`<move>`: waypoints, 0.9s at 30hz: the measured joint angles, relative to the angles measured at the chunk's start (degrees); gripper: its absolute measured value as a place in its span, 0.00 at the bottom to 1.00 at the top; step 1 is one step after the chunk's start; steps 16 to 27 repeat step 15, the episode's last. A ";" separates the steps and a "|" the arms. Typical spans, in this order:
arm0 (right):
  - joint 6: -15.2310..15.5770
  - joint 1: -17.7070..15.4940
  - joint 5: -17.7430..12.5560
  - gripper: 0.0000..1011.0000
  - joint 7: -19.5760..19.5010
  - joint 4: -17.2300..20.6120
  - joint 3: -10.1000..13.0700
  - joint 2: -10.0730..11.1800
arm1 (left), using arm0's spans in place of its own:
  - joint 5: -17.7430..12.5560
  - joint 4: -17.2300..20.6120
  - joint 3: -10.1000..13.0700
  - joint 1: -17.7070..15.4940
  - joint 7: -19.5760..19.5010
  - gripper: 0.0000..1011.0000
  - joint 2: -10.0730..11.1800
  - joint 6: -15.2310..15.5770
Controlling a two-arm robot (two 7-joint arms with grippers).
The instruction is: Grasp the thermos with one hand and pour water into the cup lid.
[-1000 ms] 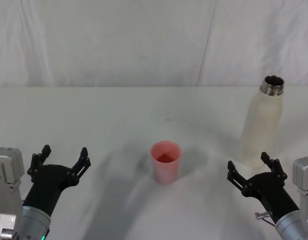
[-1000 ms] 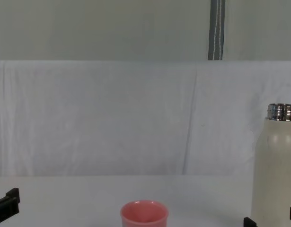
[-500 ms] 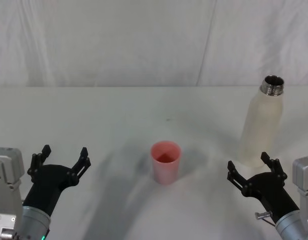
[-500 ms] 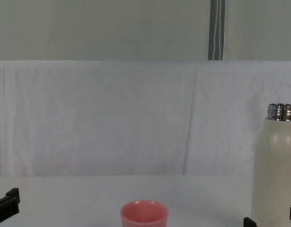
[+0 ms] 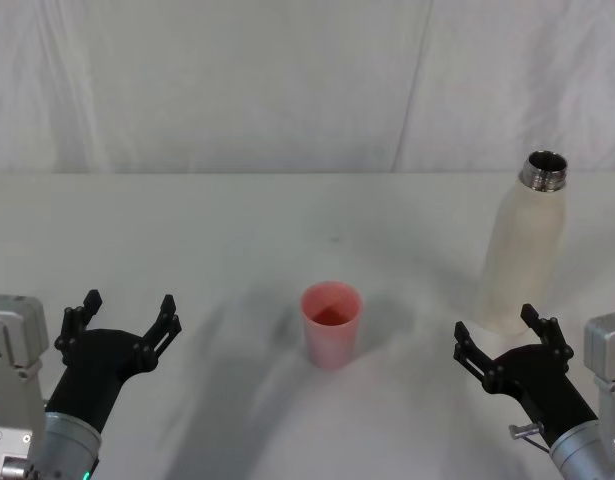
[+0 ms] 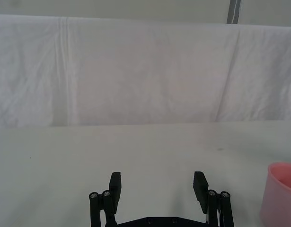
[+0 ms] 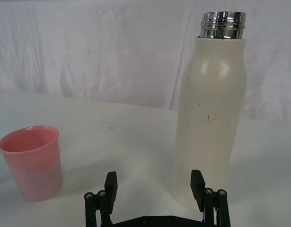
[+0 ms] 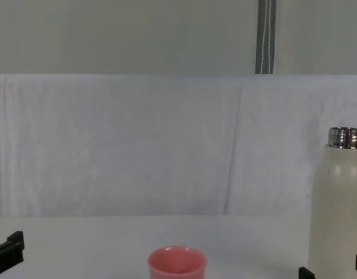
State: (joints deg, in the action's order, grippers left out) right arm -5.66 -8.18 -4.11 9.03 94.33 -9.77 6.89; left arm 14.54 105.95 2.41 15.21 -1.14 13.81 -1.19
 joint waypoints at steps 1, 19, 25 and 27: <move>0.00 0.00 0.00 0.99 0.00 0.00 0.00 0.00 | 0.00 0.00 0.00 0.00 0.00 0.99 0.00 0.00; 0.00 0.00 0.00 0.99 0.00 0.00 0.00 0.00 | 0.00 0.00 0.00 0.00 0.00 0.99 0.00 0.00; 0.00 0.00 0.00 0.99 0.00 0.00 0.00 0.00 | 0.00 0.00 0.00 0.00 0.00 0.99 0.00 0.00; 0.00 0.00 0.00 0.99 0.00 0.00 0.00 0.00 | 0.00 0.00 0.00 0.00 0.00 0.99 0.00 0.00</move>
